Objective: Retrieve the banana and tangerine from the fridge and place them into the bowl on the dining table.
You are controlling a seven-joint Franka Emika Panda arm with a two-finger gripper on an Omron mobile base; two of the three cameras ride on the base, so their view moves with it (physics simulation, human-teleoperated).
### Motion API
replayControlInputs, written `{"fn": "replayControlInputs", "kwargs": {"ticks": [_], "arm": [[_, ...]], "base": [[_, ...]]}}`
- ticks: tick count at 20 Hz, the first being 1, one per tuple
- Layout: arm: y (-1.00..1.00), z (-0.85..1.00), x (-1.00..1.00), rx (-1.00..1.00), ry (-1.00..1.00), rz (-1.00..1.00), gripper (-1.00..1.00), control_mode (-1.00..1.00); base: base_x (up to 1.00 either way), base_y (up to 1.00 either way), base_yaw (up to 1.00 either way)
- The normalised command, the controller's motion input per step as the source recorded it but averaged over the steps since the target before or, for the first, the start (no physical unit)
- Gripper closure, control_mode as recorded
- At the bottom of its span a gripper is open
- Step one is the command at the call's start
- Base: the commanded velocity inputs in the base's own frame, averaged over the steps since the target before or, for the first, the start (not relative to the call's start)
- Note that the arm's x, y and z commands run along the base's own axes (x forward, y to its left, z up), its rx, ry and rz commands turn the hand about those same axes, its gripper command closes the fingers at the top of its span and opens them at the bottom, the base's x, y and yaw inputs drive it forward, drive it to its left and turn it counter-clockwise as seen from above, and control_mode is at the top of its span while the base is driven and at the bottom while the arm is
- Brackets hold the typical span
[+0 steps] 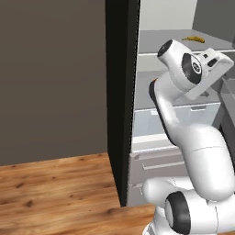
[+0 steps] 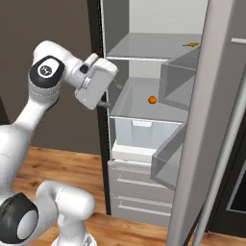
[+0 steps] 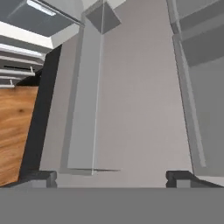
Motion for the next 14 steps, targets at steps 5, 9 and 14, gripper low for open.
{"fn": "replayControlInputs", "kwargs": {"ticks": [5, 9, 14], "arm": [[-0.76, 0.00, 1.00, 0.00, 0.21, -0.02, -1.00, -1.00], [-0.81, 0.02, 0.99, 0.00, 0.20, -0.03, -1.00, -1.00], [-0.93, 0.13, 0.45, -0.01, 0.09, -0.08, -1.00, -1.00]], "base": [[0.00, 0.00, 0.00], [0.00, 0.00, 0.00], [0.00, 0.00, 0.00]]}}
